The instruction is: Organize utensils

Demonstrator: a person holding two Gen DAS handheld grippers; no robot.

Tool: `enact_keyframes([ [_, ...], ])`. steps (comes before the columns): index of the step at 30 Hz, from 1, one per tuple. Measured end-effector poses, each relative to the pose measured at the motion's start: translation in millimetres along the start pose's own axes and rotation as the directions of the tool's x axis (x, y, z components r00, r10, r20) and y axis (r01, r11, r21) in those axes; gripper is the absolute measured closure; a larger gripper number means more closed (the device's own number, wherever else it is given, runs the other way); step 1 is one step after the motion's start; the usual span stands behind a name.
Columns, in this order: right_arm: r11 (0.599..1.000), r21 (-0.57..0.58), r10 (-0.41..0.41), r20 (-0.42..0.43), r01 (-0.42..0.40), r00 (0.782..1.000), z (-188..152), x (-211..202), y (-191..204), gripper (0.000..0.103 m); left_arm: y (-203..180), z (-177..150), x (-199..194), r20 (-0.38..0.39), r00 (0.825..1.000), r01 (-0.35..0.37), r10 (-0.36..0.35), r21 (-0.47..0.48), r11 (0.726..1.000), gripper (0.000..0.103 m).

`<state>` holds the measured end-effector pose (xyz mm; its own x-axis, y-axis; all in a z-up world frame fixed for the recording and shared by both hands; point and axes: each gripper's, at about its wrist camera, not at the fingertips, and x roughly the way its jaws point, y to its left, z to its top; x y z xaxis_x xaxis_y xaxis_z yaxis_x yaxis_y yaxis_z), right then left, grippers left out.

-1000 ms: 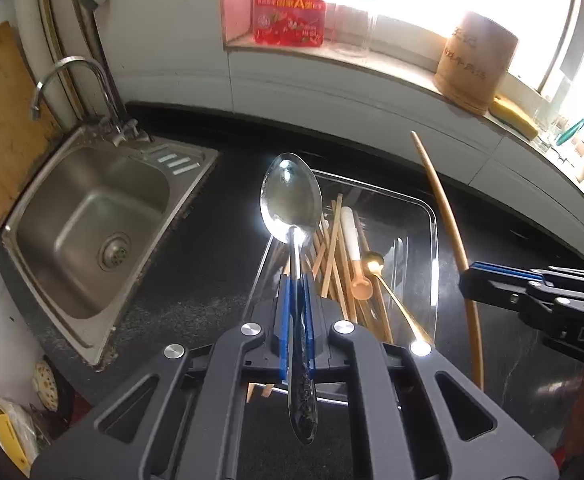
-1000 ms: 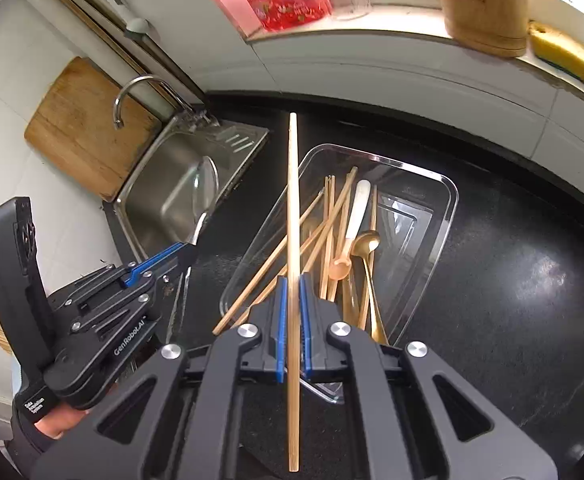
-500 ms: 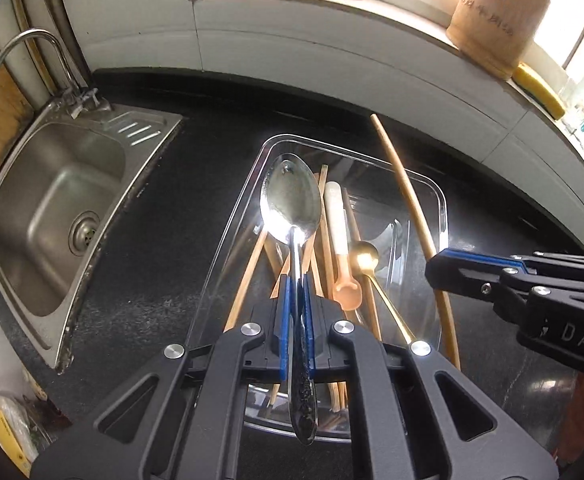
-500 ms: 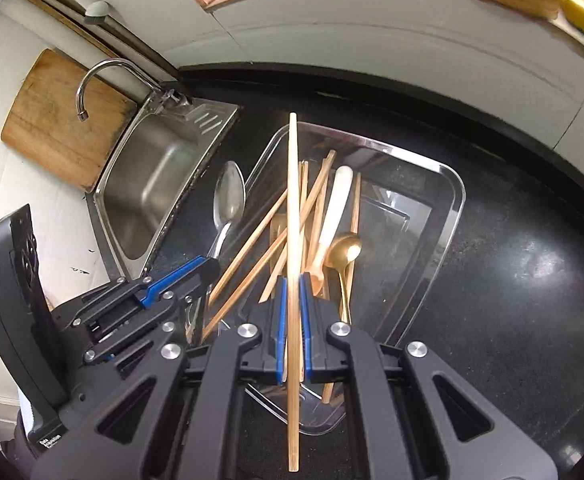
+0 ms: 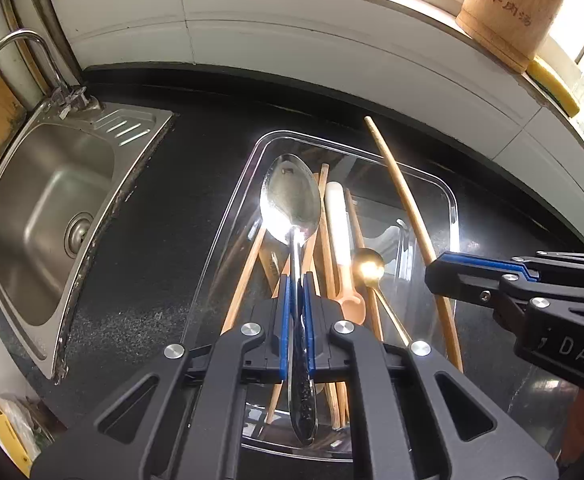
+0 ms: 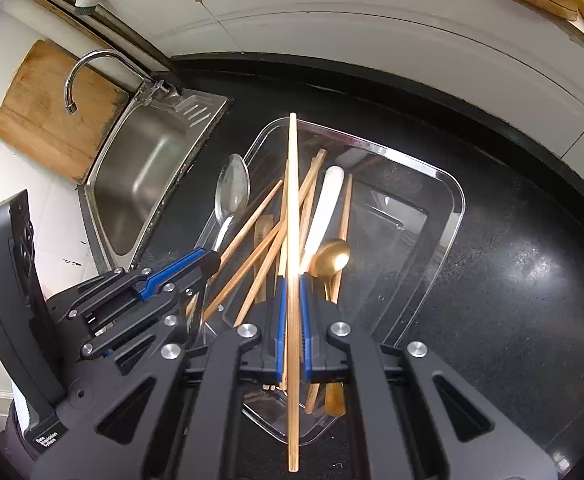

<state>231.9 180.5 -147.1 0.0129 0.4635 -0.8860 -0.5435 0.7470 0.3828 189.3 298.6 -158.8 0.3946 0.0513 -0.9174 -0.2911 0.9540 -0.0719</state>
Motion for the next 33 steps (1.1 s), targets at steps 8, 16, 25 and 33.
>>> enact_keyframes([
  [8,1.0,-0.006,-0.024,-0.014,0.024,1.0,6,7,0,0.096,2,3,17,-0.031,0.999,-0.004,0.004,0.002,1.0,0.097],
  [16,1.0,0.031,-0.005,-0.013,0.005,1.0,13,-1,-7,0.014,15,2,18,-0.038,0.999,-0.022,0.021,-0.012,1.0,0.039],
  [25,0.997,0.072,-0.028,0.133,0.018,0.991,-25,-73,-29,0.014,27,-8,-31,0.057,0.998,0.022,-0.02,-0.035,0.999,0.017],
  [33,0.985,0.099,-0.16,0.216,0.142,0.963,-109,-129,-33,0.007,3,-35,-77,0.033,0.999,0.032,-0.031,-0.039,0.999,0.008],
])
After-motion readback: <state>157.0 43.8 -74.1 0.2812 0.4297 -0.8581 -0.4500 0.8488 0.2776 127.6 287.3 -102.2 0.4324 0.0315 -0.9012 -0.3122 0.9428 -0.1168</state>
